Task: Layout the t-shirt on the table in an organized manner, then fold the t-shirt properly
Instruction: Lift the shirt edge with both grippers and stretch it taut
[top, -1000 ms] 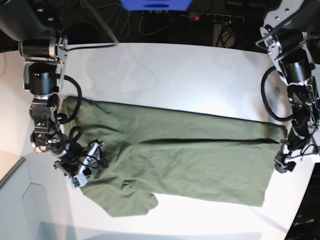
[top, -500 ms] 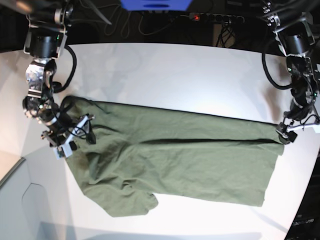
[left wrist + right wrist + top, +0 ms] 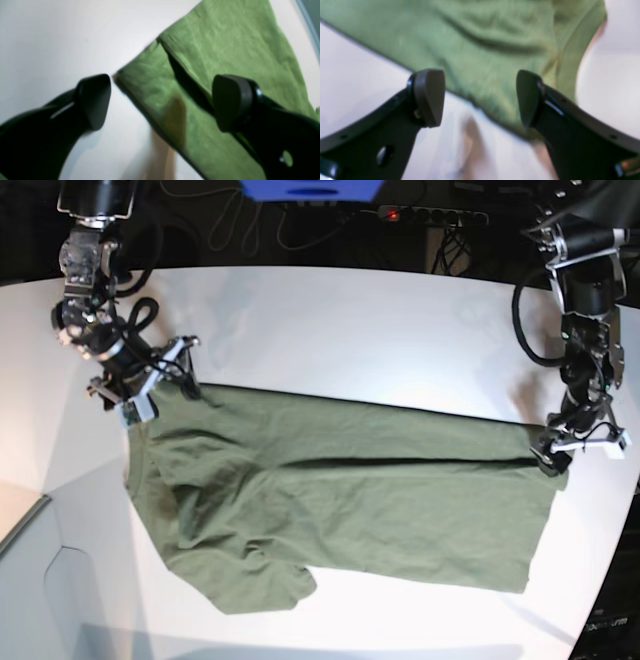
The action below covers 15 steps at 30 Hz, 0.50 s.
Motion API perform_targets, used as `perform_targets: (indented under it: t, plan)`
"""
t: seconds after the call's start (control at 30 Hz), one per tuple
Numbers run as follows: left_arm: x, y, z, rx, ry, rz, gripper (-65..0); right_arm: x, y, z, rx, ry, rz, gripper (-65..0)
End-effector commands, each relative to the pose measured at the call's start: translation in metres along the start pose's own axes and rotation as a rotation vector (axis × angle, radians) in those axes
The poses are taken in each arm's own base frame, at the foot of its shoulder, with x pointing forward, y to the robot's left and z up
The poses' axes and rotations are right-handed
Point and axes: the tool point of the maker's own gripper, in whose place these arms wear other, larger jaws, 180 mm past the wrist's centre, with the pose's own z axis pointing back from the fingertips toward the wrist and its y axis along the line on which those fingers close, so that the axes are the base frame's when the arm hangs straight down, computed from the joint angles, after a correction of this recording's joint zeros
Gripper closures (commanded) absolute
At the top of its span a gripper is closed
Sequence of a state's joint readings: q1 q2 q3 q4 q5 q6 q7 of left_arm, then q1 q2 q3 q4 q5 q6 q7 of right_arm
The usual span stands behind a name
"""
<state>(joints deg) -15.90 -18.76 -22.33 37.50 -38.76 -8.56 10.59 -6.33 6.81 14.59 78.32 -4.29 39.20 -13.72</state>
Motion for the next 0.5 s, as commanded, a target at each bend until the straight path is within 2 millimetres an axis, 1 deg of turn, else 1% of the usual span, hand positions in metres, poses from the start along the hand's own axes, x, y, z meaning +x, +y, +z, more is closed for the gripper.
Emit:
perform_targets:
  t: [0.0,0.07,0.13,0.2,0.23,0.37,0.4,0.47]
  plan:
    - [0.009,-0.006,-0.002,-0.005,0.0,-0.013,-62.1,0.02,-0.003,0.004,0.003,-0.07,0.017,-41.7]
    - [0.003,-0.009,-0.003,-0.01,0.014,-0.029,-60.9,0.014,0.001,0.009,0.005,-0.06,0.021,-41.7]
    - [0.003,-0.01,-0.004,-0.013,0.01,-0.038,-53.4,0.01,0.0,0.014,-0.003,-0.054,0.02,-41.7]
    - [0.005,-0.011,-0.004,-0.014,-0.002,-0.04,-39.8,0.007,-0.01,0.019,-0.033,-0.053,0.005,-41.7]
    - [0.006,-0.012,-0.004,-0.015,-0.006,-0.04,-31.6,0.007,-0.015,0.02,-0.044,-0.055,0.0,-41.7]
    - [0.008,-0.011,-0.004,-0.011,-0.012,-0.034,-2.6,0.004,-0.031,0.024,-0.084,-0.054,-0.028,-42.0]
    - [0.008,-0.011,-0.004,-0.011,-0.012,-0.034,0.0,0.008,-0.034,0.021,-0.088,-0.061,-0.031,-42.0]
    - [0.008,-0.011,-0.004,-0.013,-0.012,-0.034,-1.3,0.004,-0.043,0.016,-0.104,-0.053,-0.063,-42.0]
